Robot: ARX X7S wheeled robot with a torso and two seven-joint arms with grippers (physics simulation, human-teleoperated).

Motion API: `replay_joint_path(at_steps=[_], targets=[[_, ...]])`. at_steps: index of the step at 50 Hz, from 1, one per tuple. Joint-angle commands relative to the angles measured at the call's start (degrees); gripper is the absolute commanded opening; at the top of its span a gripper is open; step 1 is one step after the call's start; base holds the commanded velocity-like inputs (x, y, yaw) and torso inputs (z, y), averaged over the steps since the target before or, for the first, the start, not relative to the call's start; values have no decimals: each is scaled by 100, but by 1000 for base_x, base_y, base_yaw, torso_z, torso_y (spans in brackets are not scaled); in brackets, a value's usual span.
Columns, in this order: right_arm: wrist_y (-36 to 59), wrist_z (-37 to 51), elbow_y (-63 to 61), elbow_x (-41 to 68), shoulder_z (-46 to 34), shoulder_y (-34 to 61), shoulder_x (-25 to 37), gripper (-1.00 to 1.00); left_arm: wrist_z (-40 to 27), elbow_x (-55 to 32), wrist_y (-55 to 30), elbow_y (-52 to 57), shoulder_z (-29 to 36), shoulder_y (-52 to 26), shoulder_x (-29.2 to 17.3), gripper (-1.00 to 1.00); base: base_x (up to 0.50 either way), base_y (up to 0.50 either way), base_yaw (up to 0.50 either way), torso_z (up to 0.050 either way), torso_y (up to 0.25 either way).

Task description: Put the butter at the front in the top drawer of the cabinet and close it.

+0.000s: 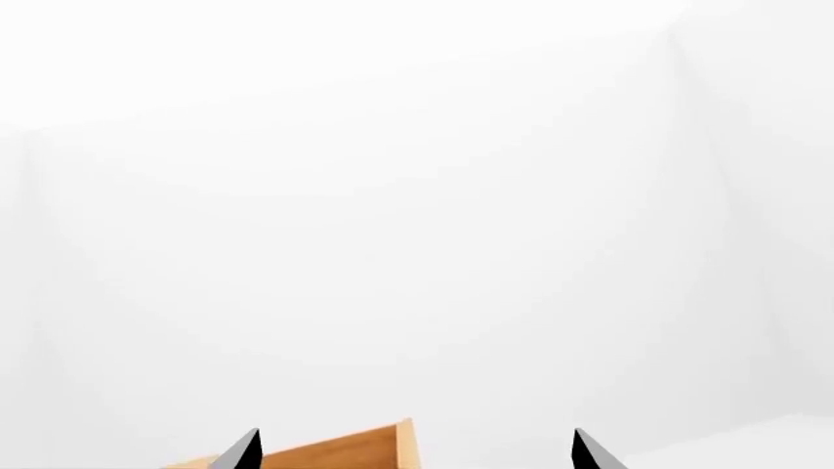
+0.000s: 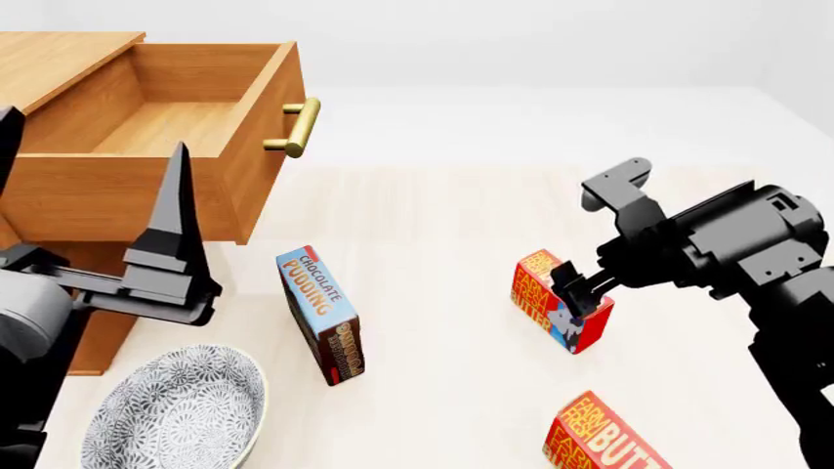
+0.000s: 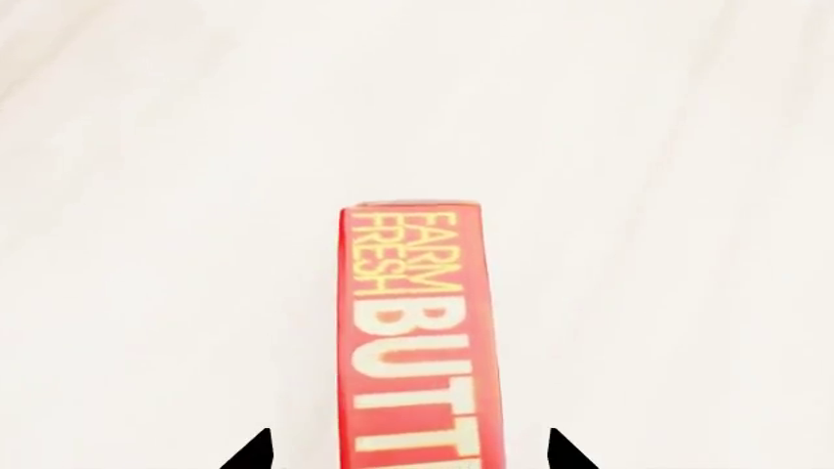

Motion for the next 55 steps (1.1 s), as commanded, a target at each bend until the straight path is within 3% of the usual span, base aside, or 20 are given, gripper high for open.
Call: replay_joint_path(at_steps=[1, 55], targets=[[-60, 22, 77, 6, 34, -66, -9, 100, 25, 31, 69, -39, 31, 34, 10, 100, 0, 0, 0, 0, 0], [-526, -100, 985, -168, -7, -354, -327, 100, 5, 24, 157, -116, 278, -43, 24, 100, 0, 0, 0, 0, 0]])
